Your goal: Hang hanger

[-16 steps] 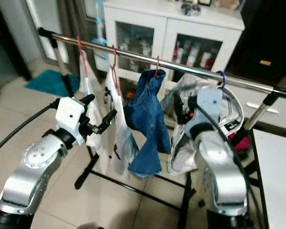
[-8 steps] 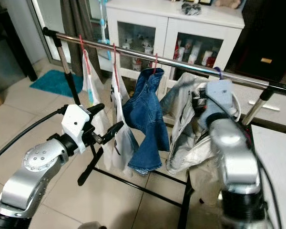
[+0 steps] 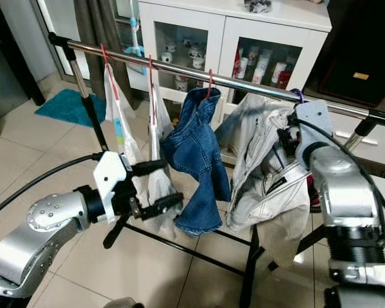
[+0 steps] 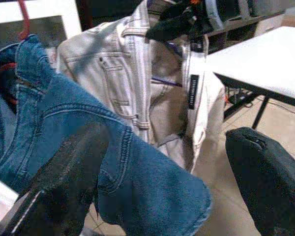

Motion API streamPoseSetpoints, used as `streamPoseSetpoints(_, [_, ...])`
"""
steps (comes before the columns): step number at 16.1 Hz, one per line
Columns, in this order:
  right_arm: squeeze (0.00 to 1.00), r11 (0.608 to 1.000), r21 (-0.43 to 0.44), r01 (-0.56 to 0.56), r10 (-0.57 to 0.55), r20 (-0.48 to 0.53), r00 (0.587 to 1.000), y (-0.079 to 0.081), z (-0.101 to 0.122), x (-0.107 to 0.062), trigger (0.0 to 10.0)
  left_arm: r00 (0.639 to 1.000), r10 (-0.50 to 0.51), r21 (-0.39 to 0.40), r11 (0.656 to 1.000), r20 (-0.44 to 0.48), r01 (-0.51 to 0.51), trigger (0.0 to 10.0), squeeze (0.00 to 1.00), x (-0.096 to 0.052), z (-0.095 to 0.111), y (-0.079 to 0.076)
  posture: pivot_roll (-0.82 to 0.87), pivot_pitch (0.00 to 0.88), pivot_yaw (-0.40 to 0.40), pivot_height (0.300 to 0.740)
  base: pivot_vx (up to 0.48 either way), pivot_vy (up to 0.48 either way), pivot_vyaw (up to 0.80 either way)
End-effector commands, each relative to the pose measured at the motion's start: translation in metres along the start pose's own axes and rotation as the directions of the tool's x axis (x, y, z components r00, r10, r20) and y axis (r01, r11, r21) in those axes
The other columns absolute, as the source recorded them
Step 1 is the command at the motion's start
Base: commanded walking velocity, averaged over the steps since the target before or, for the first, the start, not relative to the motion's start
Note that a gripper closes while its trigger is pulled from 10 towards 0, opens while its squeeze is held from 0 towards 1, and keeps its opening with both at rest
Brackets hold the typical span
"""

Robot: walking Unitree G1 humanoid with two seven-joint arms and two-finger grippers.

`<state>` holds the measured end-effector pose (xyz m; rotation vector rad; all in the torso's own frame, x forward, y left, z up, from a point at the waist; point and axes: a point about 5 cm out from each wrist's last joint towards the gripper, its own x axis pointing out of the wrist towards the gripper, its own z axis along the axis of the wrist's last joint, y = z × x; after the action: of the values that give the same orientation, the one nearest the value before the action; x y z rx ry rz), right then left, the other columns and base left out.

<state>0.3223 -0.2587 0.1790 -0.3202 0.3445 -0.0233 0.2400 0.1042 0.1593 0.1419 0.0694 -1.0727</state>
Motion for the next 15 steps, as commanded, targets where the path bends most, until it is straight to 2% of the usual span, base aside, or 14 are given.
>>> streamPoseSetpoints(1, [0.0, 1.0, 0.0, -0.01, 0.01, 0.005, 1.0, -0.007, 0.005, 0.0, 10.0, 1.0, -0.017, 0.022, 1.0, 0.005, 0.017, 10.0, 0.0, 0.001, 0.007, 0.0, 0.05, 0.033, -0.023, 0.74, 0.0, 0.0, 0.0])
streamPoseSetpoints(5, [0.0, 0.994, -0.027, -0.106, 0.105, -0.034, 0.994, -0.005, 0.003, 0.0, 10.0, 0.999, -0.036, 0.022, 0.999, -0.009, 0.036, 10.0, 0.0, 0.0, 0.007, 0.001, 0.05, 0.034, -0.018, 0.74, 0.0, 0.0, 0.0])
streamPoseSetpoints(14, [0.0, 0.995, -0.043, -0.085, 0.082, -0.055, 0.995, -0.007, 0.009, 0.027, 10.0, 0.999, -0.034, 0.031, 0.999, -0.016, 0.035, 10.0, 0.0, -0.001, 0.008, 0.004, 0.06, 0.031, -0.016, 0.74, 0.0, 0.0, 0.0])
streamPoseSetpoints(15, [0.0, 0.994, -0.053, -0.095, 0.091, -0.065, 0.994, -0.005, 0.009, 0.031, 8.3, 0.999, -0.034, 0.031, 0.999, -0.018, 0.035, 10.0, 0.0, -0.001, 0.007, 0.004, 0.06, 0.03, -0.018, 0.74, 0.0, 0.0, 0.0])
